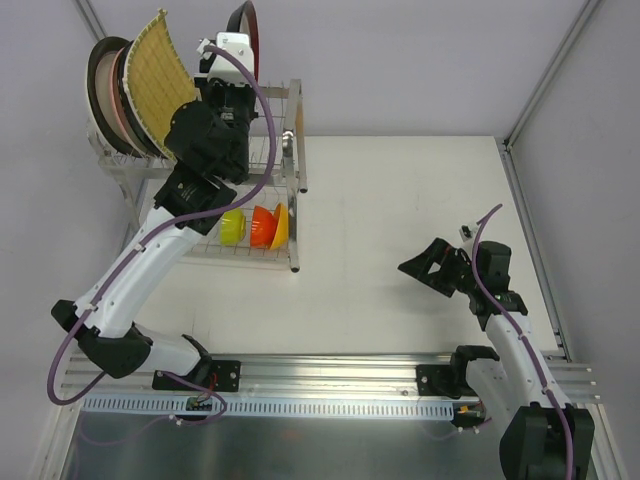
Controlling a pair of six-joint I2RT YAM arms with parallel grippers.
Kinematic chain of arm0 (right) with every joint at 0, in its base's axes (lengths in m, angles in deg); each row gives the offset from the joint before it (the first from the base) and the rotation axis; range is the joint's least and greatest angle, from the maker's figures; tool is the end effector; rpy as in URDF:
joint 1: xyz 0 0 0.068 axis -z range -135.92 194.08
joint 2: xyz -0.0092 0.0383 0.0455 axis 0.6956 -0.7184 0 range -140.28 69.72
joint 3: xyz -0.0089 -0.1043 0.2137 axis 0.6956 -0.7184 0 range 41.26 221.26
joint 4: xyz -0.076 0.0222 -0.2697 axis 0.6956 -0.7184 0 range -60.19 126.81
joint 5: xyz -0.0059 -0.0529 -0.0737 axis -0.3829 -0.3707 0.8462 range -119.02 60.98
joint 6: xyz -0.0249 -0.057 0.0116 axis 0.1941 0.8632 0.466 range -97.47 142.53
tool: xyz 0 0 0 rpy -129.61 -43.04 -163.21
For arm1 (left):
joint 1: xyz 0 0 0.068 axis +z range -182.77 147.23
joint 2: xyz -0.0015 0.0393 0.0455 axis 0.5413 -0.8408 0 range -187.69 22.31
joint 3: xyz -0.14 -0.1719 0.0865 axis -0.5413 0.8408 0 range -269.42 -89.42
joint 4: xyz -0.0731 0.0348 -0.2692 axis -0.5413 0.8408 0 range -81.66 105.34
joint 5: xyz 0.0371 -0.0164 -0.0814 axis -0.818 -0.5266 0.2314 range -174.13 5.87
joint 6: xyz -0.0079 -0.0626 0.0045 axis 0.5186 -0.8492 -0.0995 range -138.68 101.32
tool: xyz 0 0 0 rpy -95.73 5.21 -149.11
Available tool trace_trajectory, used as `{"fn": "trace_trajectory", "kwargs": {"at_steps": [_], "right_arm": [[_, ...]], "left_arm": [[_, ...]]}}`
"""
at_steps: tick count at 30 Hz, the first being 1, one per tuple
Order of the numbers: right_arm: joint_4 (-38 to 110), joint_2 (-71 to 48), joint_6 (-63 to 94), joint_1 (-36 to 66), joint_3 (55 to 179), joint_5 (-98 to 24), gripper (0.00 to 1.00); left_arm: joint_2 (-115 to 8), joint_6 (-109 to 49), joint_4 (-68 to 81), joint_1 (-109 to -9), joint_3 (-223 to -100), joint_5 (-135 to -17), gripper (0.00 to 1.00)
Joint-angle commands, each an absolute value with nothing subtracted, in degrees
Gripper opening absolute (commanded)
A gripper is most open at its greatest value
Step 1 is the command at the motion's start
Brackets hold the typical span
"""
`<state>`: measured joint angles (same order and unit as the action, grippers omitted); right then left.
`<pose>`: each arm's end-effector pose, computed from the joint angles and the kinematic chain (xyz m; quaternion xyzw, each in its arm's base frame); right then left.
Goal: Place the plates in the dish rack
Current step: Insert the plate into the dish rack
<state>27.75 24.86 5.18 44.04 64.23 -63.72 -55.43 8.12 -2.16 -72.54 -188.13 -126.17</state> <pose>0.2254 0.0279 0.1721 -0.0202 0.8432 0.3276 0.4257 0.2455 -0.1619 0.5449 -0.0112 0.5531 0.0823 0.8290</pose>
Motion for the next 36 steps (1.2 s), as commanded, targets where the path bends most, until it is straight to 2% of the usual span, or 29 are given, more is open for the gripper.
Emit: {"fn": "trace_trajectory", "kwargs": {"at_steps": [1, 17, 36], "right_arm": [[27.1, 24.5, 7.0, 44.2, 65.1, -62.8, 1.00], [25.4, 22.0, 9.0, 44.2, 66.1, -60.3, 1.00], [24.9, 21.1, 9.3, 44.2, 66.3, -59.9, 0.99]], "left_arm": [[-54.7, 4.4, -8.3, -71.1, -189.3, -123.6, 0.00], [-57.9, 3.2, -6.3, -68.3, -188.2, -121.9, 0.00], [-54.5, -0.7, -3.7, -65.4, -182.8, -117.1, 0.00]]}}
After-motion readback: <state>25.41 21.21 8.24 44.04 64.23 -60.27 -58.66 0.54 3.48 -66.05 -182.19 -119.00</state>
